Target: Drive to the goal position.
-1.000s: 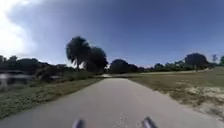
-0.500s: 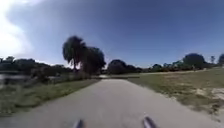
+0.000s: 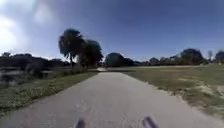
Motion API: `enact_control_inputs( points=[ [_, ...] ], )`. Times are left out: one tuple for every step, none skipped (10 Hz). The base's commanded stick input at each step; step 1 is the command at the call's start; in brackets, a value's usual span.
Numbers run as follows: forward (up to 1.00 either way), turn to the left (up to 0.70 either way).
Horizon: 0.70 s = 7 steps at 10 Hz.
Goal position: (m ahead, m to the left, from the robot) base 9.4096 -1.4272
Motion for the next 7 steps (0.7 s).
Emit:
enact_control_inputs(
  points=[
    [0.7,0.0],
    [0.7,0.0],
    [0.7,0.0],
    [0.7,0.0],
    [0.7,0.0],
    [0.7,0.0],
    [0.7,0.0]
  ],
)
